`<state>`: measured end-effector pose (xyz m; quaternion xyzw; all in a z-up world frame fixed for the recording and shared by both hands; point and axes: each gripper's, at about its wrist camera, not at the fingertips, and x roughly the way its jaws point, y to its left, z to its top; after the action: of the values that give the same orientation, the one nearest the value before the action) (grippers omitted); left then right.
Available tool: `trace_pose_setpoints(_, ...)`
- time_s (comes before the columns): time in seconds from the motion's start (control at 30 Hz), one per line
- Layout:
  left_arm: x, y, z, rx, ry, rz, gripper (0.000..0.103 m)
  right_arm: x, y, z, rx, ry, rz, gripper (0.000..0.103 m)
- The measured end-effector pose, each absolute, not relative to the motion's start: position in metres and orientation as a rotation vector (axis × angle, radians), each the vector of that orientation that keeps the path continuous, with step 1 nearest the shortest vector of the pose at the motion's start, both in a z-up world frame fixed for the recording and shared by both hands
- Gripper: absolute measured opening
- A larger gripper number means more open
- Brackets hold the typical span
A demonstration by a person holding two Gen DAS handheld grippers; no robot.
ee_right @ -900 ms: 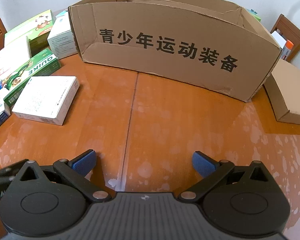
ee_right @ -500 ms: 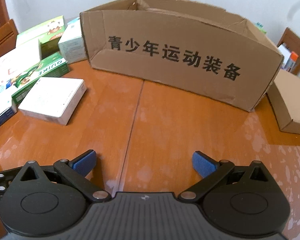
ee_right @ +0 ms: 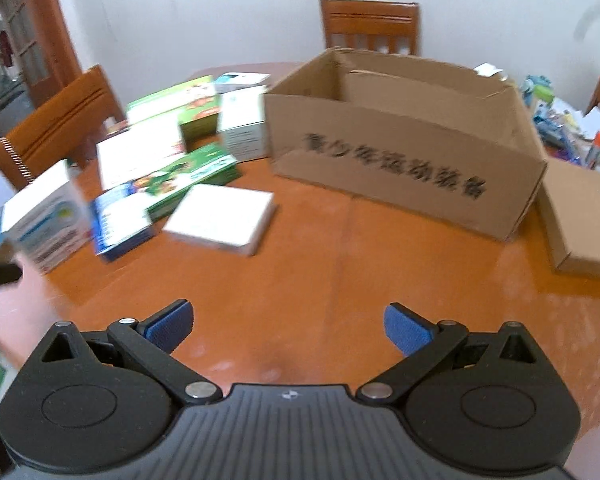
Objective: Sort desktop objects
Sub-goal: 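Move the right gripper over the table toward the flat white medicine box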
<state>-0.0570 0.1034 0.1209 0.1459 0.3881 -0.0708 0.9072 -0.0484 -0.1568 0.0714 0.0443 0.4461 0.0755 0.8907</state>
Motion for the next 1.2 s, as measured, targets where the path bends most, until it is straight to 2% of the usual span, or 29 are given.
trace_pose_setpoints(0.17, -0.047, 0.137, 0.137, 0.425, 0.748, -0.111, 0.103, -0.057, -0.114, 0.091, 0.056, 0.951, 0.232, 0.103)
trace_pose_setpoints(0.4, -0.033, 0.179, 0.142, 0.308, 0.782, -0.170, 0.103, -0.036, -0.050, 0.124, -0.151, 0.897, 0.280, 0.103)
trace_pose_setpoints(0.6, -0.023, 0.185, 0.132, 0.222, 0.831, -0.251, 0.103, 0.002, -0.029, 0.115, -0.260, 0.940, 0.361, 0.103)
trace_pose_setpoints(0.77, -0.010, 0.171, 0.131, 0.268, 0.812, -0.328, 0.103, 0.032, -0.026, 0.104, -0.460, 0.939, 0.394, 0.103)
trace_pose_setpoints(1.03, 0.003, 0.131, 0.134, 0.288, 0.829, -0.355, 0.103, 0.084, -0.024, 0.061, -0.780, 1.017, 0.743, 0.103)
trace_pose_setpoints(1.2, -0.001, 0.099, 0.121, 0.269, 0.854, -0.383, 0.103, 0.109, -0.031, 0.040, -0.858, 1.021, 0.893, 0.103)
